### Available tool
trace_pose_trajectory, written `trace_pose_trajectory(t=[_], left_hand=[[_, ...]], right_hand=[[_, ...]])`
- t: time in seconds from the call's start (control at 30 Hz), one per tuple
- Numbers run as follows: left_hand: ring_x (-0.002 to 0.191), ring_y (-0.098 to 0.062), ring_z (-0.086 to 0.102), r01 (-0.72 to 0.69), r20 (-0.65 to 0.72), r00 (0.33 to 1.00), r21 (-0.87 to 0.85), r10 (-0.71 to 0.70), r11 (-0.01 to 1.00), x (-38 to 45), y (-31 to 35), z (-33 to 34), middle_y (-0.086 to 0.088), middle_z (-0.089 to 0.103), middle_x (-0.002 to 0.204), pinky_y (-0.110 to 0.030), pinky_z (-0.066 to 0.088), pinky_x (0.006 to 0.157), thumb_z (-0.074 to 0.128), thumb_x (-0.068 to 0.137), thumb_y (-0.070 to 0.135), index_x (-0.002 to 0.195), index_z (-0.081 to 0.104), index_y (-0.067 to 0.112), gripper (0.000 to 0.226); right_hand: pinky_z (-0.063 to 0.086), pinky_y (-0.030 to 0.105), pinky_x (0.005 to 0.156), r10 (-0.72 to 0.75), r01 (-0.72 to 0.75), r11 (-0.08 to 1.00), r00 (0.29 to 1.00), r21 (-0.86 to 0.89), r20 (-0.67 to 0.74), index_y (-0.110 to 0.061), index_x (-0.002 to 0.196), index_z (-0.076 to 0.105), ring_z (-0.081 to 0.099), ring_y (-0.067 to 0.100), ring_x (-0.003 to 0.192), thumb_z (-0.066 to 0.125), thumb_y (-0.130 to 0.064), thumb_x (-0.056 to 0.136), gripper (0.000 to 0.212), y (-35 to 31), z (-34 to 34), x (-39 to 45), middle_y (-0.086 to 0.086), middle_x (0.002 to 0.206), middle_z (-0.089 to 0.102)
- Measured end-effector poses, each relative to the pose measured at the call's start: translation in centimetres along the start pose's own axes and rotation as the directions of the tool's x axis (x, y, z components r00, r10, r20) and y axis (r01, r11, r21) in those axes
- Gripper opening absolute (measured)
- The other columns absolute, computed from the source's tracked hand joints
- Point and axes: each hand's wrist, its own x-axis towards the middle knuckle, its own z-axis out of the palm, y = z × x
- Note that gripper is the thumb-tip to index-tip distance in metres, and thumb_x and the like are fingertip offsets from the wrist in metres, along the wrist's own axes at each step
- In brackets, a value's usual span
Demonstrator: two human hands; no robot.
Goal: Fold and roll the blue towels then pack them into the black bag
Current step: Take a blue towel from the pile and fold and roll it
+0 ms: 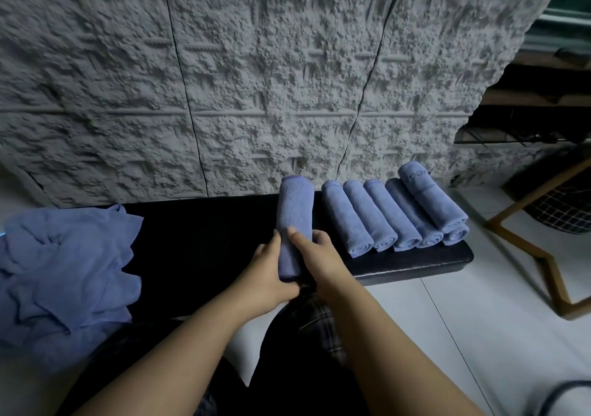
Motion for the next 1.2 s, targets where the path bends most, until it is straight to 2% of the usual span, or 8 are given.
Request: trace_pose_trajectory(t=[0.13,0.23,0.4,0.57,0.67,0.8,1.0,1.2], left_hand=[[0.124,-0.009,0.036,0.003,-0.008,1.0,-0.053,-0.003,0.999,0.5,2.0,1.0,0.0,0.03,0.135,-0.01,0.031,0.087,0.06,0.08,0.005,0.15,0.004,0.017,0.09],[0.125,-0.009,0.035,0.051,0.03,0.998,-0.144,-0.047,0.988,0.7,2.7,1.8,0.0,0.02,0.143,-0.017,0.035,0.092,0.055,0.081,0.001,0.149,-0.005,0.022,0.093],[0.123,-0.008,0.04,0.044,0.128,0.992,-0.297,-0.006,0.954,0.9,3.3,2.6,0.006,0.032,0.139,-0.033,0.04,0.101,0.052,0.078,0.001,0.149,0.0,0.026,0.091],[0.114,-0.005,0.045,0.007,0.005,1.0,-0.179,-0.007,0.984,0.6,2.3,2.2,0.008,0.042,0.132,-0.015,0.045,0.079,0.047,0.087,0.001,0.144,0.024,0.027,0.067],[0.112,-0.003,0.047,0.023,-0.02,0.999,-0.15,-0.026,0.988,0.3,1.6,2.2,0.012,0.043,0.128,-0.008,0.04,0.069,0.048,0.088,0.004,0.141,0.028,0.029,0.062],[0.106,0.0,0.05,0.024,-0.02,0.999,-0.112,-0.027,0.993,0.1,1.2,2.5,0.012,0.045,0.124,-0.007,0.039,0.073,0.05,0.089,0.004,0.14,0.03,0.027,0.059],[0.103,0.004,0.05,0.006,0.018,1.0,-0.039,-0.005,0.999,0.1,1.4,2.5,0.016,0.044,0.121,-0.007,0.04,0.077,0.051,0.09,0.008,0.139,0.028,0.03,0.059],[0.103,0.008,0.05,-0.027,0.086,0.996,0.04,0.023,0.999,-0.2,1.3,2.9,0.025,0.04,0.121,-0.013,0.042,0.085,0.051,0.091,0.015,0.14,0.024,0.038,0.06]], right_hand=[[0.055,0.045,0.085,-0.015,0.01,0.999,0.996,0.051,0.086,-0.012,0.103,0.057,0.069,0.023,0.089,0.077,-0.047,0.056,0.062,-0.4,-1.9,-0.9,0.012,0.097,0.071],[0.054,0.045,0.081,-0.063,0.061,0.998,0.994,0.028,0.084,-0.011,0.099,0.063,0.069,0.029,0.087,0.075,-0.031,0.056,0.049,-0.3,-2.7,-1.6,0.013,0.092,0.072],[0.053,0.038,0.065,-0.122,0.124,0.992,0.976,0.002,-0.178,-0.009,0.088,0.064,0.062,0.02,0.068,0.068,-0.027,0.054,0.039,-0.5,-5.8,-0.6,0.011,0.079,0.07],[0.029,0.022,0.046,-0.099,0.15,0.981,0.936,0.127,-0.337,-0.011,0.073,0.047,0.034,0.015,0.054,0.064,-0.015,0.062,0.02,-2.1,-11.0,1.3,0.0,0.056,0.039],[0.025,0.023,0.047,-0.108,0.19,0.962,0.925,0.198,-0.363,-0.008,0.079,0.045,0.028,0.015,0.054,0.057,-0.018,0.062,0.023,-3.4,-13.9,2.5,0.003,0.06,0.031],[0.042,0.021,0.048,-0.006,0.125,0.953,0.919,0.275,-0.394,-0.008,0.075,0.05,0.045,0.014,0.053,0.053,-0.013,0.085,0.012,-4.4,-16.6,4.7,0.004,0.067,0.046],[0.047,0.023,0.055,0.222,0.109,0.689,0.909,0.717,-0.352,-0.009,0.095,0.049,0.051,0.016,0.079,0.05,-0.01,0.082,0.013,-4.8,-17.4,6.8,0.005,0.088,0.046],[0.049,0.024,0.061,0.272,0.095,0.796,0.826,0.597,-0.494,-0.007,0.097,0.053,0.047,0.015,0.075,0.05,-0.012,0.086,0.014,-4.8,-17.6,7.2,0.004,0.085,0.046]])
